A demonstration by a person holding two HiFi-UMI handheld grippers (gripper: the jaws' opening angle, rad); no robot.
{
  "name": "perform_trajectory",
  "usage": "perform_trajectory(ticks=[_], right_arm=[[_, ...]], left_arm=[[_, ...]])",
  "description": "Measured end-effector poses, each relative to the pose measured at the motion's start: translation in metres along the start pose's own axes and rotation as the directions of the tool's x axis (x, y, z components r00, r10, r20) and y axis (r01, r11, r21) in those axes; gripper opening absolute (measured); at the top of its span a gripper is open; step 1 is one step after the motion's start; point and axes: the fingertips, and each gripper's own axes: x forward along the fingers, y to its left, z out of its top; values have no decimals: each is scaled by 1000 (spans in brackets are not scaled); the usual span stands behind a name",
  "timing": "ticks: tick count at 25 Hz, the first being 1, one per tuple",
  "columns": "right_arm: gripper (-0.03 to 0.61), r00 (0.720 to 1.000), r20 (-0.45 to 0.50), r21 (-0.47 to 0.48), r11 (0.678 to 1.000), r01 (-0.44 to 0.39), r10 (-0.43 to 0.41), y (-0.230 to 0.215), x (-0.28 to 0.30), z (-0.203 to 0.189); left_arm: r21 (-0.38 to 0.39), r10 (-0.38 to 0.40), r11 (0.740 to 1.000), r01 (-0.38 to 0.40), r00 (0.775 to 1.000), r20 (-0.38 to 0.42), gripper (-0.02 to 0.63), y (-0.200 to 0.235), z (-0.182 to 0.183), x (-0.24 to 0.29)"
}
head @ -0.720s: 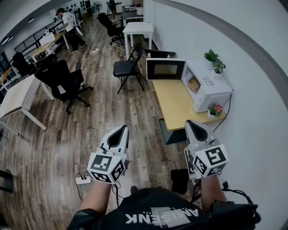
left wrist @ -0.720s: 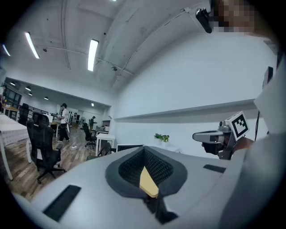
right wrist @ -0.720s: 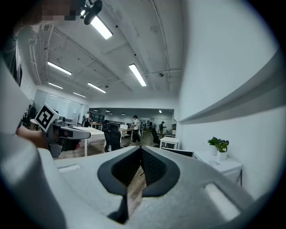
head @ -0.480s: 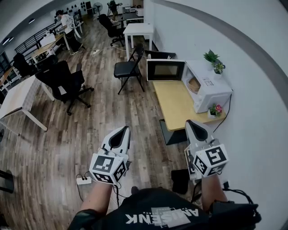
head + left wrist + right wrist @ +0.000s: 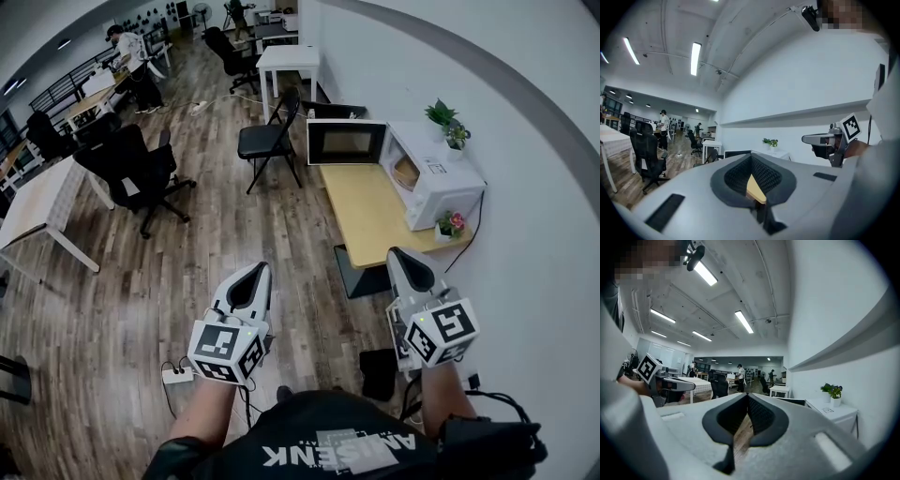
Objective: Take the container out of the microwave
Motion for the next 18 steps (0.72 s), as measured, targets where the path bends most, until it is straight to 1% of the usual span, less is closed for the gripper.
perform_trajectory(ticks=[4, 8, 14, 18], right_arm=[[6, 1000, -7, 0, 1000, 6, -6, 5, 3, 0], [6, 1000, -8, 0, 1000, 12, -12, 8, 13, -1], [6, 999, -1, -2, 999, 32, -32, 22, 32, 0], [6, 999, -8, -4, 999, 46, -46, 34, 43, -4]], left_arm=[[12, -1, 1000, 1, 1000, 2, 2, 7, 1, -3], [39, -6, 999, 6, 1000, 0, 2, 16, 0, -1], [68, -45, 997, 46, 999, -3, 2, 34, -4, -1], [62, -61, 996, 61, 998, 0, 2, 51, -6, -2]])
